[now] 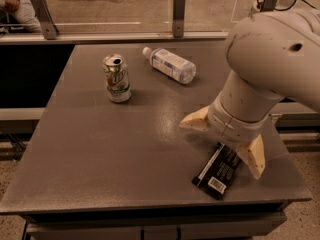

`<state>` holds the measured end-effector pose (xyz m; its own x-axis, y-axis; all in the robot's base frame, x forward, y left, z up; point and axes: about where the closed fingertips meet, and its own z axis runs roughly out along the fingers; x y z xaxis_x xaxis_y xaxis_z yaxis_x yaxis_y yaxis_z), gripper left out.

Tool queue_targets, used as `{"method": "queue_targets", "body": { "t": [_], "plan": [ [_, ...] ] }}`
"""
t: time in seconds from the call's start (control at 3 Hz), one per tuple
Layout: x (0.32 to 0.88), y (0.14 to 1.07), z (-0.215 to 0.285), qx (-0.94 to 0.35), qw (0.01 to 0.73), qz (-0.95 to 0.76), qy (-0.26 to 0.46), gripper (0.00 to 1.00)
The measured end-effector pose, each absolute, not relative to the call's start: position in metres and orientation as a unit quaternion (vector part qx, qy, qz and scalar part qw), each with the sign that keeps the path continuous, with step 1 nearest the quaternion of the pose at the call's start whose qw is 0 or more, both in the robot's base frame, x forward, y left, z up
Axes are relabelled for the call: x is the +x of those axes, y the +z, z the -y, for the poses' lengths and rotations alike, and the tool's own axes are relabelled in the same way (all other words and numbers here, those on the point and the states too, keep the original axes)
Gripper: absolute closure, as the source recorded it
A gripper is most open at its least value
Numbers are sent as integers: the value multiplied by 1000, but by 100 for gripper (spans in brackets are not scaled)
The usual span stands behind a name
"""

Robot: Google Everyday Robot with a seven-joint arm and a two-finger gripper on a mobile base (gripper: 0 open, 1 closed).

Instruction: Move rxbar chocolate near 7up can

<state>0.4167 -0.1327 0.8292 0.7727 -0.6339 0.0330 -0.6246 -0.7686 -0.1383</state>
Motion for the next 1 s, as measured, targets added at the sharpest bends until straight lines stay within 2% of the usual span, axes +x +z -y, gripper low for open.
{"method": "queue_targets", "body": {
  "t": [1.0],
  "plan": [
    [403, 819, 149, -946, 26, -323, -10, 0]
  ]
}}
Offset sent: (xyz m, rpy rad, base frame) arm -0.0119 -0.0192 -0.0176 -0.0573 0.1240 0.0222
